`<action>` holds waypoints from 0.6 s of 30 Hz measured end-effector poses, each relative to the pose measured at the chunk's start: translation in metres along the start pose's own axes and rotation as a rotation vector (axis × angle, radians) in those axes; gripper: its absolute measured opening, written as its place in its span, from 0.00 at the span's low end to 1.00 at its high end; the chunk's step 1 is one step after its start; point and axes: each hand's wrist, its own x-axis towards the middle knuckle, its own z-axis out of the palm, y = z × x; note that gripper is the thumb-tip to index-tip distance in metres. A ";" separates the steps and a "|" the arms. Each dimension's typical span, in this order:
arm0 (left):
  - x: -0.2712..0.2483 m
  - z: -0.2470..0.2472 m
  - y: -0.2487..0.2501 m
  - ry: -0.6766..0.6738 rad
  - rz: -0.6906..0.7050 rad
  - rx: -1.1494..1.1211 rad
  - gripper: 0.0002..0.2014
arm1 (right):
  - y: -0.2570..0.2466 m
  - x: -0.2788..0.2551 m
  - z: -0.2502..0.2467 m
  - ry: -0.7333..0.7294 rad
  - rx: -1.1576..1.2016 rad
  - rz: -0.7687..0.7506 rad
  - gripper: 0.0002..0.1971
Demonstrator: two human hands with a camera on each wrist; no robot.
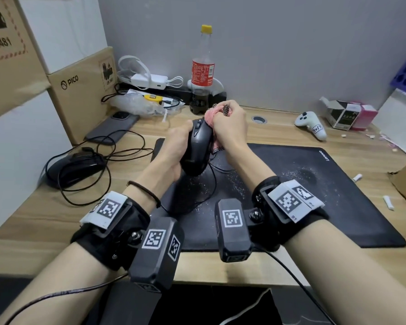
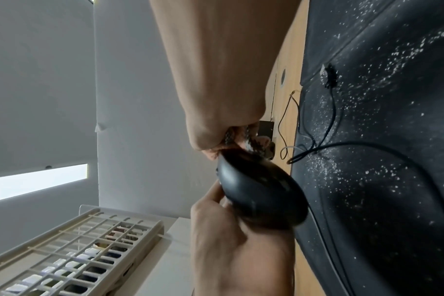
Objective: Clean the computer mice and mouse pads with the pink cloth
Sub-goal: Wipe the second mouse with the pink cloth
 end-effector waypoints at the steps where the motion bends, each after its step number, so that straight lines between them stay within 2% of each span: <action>1: 0.000 0.003 0.001 0.022 0.008 -0.045 0.16 | -0.001 -0.001 0.001 0.004 0.011 -0.006 0.05; 4: 0.003 0.006 0.008 0.077 -0.050 -0.193 0.14 | 0.002 -0.009 0.002 -0.053 -0.027 -0.073 0.05; 9: 0.012 -0.007 0.020 0.221 -0.110 -0.299 0.16 | 0.007 -0.026 0.001 -0.314 -0.109 -0.192 0.11; 12: 0.016 -0.016 0.021 0.270 -0.157 -0.340 0.16 | 0.007 -0.027 0.001 -0.431 -0.279 -0.289 0.13; 15: 0.017 -0.019 0.018 0.214 -0.204 -0.310 0.14 | 0.007 -0.025 0.005 -0.433 -0.320 -0.295 0.11; 18: 0.012 -0.015 0.014 -0.021 -0.246 -0.285 0.13 | 0.002 -0.015 0.009 -0.257 -0.221 -0.269 0.11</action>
